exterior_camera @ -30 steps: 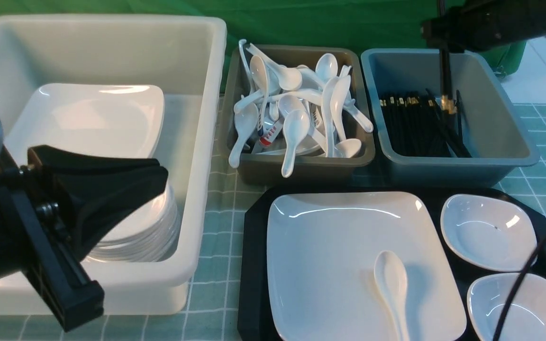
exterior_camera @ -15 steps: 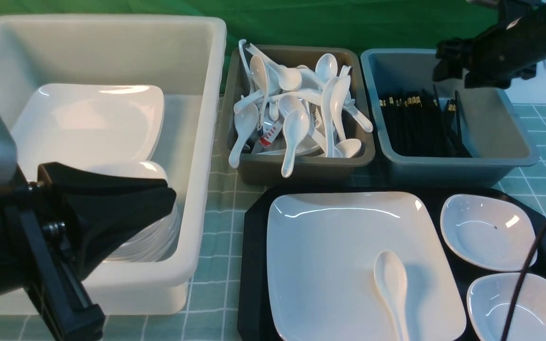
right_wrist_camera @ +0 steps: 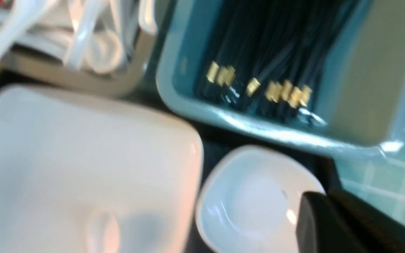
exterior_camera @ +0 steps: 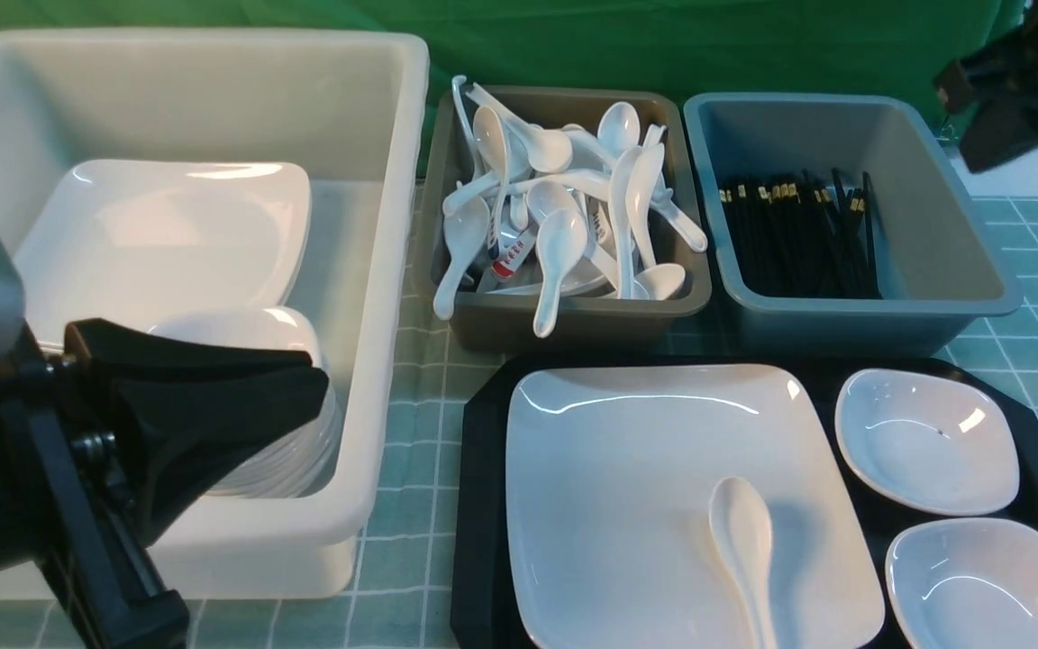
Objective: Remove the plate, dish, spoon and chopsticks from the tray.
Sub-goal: Use the right arm to grab a small plate from the dinner plate
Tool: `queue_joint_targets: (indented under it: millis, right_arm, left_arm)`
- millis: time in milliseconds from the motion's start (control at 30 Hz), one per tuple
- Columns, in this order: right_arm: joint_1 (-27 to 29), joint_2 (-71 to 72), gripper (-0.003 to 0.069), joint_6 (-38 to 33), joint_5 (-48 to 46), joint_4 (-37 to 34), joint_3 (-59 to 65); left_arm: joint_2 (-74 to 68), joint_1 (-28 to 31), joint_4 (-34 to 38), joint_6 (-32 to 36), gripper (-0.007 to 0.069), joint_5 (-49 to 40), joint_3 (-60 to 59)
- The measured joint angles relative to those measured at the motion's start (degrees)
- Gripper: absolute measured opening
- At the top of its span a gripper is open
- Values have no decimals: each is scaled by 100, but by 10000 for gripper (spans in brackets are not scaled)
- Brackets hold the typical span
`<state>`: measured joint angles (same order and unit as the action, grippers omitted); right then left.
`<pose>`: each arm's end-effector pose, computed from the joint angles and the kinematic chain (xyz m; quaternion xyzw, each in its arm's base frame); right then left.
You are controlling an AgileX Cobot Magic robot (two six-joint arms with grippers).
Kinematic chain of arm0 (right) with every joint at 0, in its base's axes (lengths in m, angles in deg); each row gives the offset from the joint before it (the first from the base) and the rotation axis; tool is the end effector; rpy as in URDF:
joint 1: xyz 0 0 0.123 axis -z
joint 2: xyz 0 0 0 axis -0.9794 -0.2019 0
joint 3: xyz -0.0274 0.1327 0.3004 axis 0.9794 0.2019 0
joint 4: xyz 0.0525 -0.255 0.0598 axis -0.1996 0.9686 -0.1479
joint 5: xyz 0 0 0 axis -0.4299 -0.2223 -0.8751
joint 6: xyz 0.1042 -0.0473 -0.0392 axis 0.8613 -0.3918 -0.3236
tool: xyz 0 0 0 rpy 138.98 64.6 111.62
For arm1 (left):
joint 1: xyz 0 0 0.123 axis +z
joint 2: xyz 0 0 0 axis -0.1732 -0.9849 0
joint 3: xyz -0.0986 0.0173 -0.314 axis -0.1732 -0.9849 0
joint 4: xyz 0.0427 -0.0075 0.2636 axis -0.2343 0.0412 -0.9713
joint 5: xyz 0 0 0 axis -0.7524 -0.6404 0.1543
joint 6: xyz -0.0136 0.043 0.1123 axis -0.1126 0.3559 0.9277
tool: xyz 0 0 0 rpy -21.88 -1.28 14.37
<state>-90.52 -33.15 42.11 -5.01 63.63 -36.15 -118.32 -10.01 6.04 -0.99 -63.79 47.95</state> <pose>0.3720 0.0773 0.4250 -0.1694 0.9338 -0.0013 0.3153 0.1146 -0.0928 0.3729 0.3811 0.7064 -0.1652 0.5731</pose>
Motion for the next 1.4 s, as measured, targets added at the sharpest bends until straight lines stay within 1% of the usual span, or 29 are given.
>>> queue_joint_targets:
  millis: [67, 133, 200, 267, 333, 433, 500, 600, 867, 1033, 1200, 1333, 1400]
  right_arm:
    - [-317, 585, 76, 208, 0, 322, 636]
    - [-611, 1187, 83, 415, 8, 430, 1378]
    - [-802, 1676, 90, 549, 27, 451, 2150]
    - [-876, 2040, 107, 679, 131, 463, 2727]
    - [-894, 2282, 146, 823, 305, 486, 3240]
    - [-912, 2402, 200, 879, 442, 499, 3666]
    - [-912, 2408, 248, 908, 547, 499, 3985]
    - [-912, 2408, 316, 920, 729, 499, 4380]
    - [-959, 2413, 439, 925, 1492, 489, 5303]
    - [-1534, 2366, 533, 930, 2105, 489, 5850]
    - [-2015, 2055, 562, 940, 2338, 707, 6122]
    - [-2114, 1674, 569, 1025, 2541, 1094, 6141]
    - [-2120, 1442, 570, 1031, 2720, 1175, 6141]
  left_arm:
    - [158, 0, 6, -11, 17, 0, -52]
    - [331, 0, 6, -18, 17, 6, -171]
    - [539, 0, 6, -18, 17, 81, -317]
    - [750, 0, 6, -18, 17, 253, -422]
    - [927, 0, 11, -18, 17, 375, -486]
    - [1036, 0, 11, -18, 17, 412, -515]
    - [1080, 0, 23, -18, 17, 437, -515]
    - [1093, 0, 27, -18, 17, 454, -515]
    - [1093, 0, 27, -25, 17, 454, -517]
    - [1093, 0, 27, -25, 17, 454, -517]
    - [1093, 0, 27, -37, 17, 460, -517]
    - [1093, 0, 27, -43, 17, 454, -517]
    - [1093, 0, 27, -50, 17, 454, -517]
